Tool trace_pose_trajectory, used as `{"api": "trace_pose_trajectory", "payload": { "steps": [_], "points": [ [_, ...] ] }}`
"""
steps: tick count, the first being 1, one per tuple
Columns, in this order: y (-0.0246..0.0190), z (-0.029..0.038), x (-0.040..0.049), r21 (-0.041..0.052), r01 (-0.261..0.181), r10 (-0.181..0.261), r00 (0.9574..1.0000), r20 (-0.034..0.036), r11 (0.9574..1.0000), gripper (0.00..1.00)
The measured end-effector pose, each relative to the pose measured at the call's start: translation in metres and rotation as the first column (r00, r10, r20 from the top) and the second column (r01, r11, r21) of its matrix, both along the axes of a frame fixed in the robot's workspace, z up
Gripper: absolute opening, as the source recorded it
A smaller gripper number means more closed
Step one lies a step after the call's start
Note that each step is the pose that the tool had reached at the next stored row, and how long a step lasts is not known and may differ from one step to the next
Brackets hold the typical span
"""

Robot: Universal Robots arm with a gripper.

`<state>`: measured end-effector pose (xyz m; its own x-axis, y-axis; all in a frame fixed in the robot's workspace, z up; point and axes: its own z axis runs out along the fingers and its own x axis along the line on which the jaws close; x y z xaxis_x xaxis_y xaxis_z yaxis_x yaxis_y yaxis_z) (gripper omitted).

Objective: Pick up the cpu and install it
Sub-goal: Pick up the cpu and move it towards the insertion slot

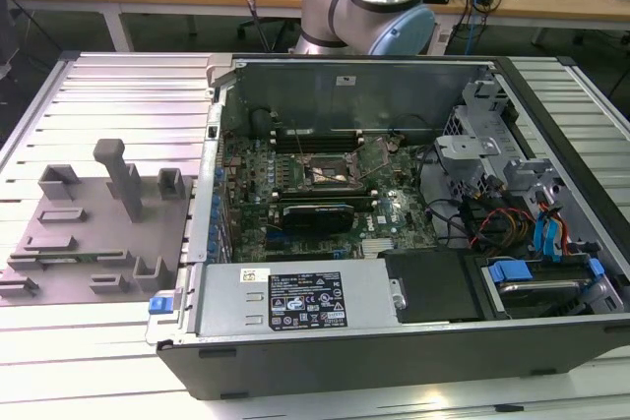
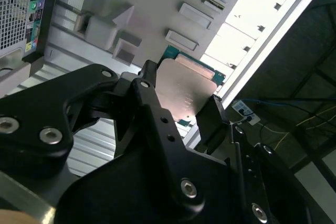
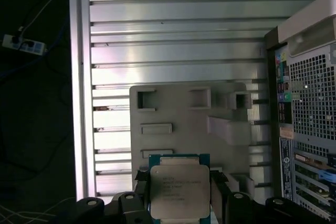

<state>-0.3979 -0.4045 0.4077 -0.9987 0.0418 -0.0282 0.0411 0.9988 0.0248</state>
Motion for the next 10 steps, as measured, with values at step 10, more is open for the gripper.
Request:
{"api": "trace_pose_trajectory", "payload": {
  "steps": [10],
  "points": [
    [0.0000, 0.0001, 0.0252, -0.0001, 0.000, 0.000, 1.0000, -0.0002, 1.0000, 0.55]
  ]
}}
